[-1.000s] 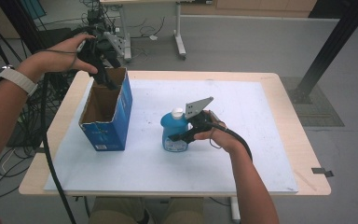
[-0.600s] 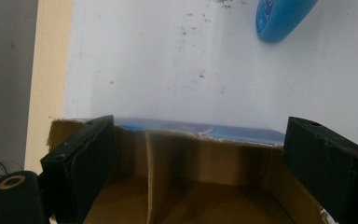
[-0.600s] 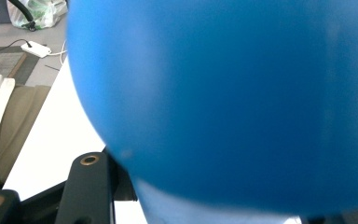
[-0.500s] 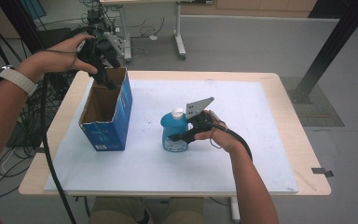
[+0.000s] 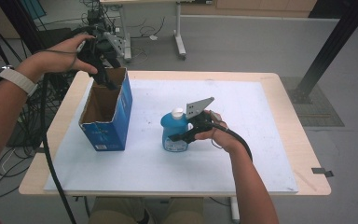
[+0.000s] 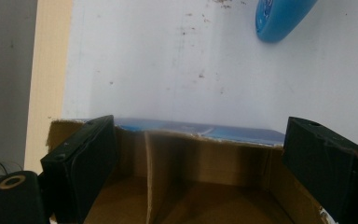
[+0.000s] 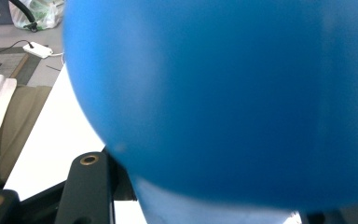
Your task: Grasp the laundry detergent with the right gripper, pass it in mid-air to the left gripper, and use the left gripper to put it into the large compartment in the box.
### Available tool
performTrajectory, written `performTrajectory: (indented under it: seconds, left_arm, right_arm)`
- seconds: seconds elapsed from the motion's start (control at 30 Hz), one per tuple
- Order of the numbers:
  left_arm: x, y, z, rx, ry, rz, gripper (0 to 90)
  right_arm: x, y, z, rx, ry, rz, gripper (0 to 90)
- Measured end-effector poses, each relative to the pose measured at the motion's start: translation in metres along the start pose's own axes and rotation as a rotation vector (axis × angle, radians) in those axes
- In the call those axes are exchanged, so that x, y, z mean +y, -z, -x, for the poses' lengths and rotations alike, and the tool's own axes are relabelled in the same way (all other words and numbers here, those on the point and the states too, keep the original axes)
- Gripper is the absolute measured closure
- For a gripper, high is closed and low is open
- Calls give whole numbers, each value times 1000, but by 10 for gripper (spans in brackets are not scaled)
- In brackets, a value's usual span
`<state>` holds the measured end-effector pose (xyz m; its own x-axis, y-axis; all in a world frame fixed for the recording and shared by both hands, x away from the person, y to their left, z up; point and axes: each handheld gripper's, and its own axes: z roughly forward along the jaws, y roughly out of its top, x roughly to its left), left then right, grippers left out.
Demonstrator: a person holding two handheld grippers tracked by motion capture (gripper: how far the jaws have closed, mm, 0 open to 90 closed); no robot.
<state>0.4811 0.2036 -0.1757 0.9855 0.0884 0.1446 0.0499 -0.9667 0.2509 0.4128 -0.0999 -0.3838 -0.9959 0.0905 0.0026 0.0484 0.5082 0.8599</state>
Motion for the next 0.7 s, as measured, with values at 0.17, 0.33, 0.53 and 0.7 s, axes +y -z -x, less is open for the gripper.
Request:
performTrajectory:
  seconds: [0.17, 0.33, 0.53, 0.7]
  left_arm:
    - [0, 0, 0, 0, -1, -1, 108]
    - [0, 0, 0, 0, 0, -1, 109]
    - [1, 0, 1, 1, 3, -2, 109]
    - [2, 0, 1, 0, 3, 0, 109]
  right_arm:
    - [0, 0, 0, 1, -5, 3, 420]
    - [0, 0, 0, -1, -9, -1, 427]
    - [0, 0, 0, -1, -5, -6, 430]
    - [0, 0, 0, -2, -7, -7, 430]
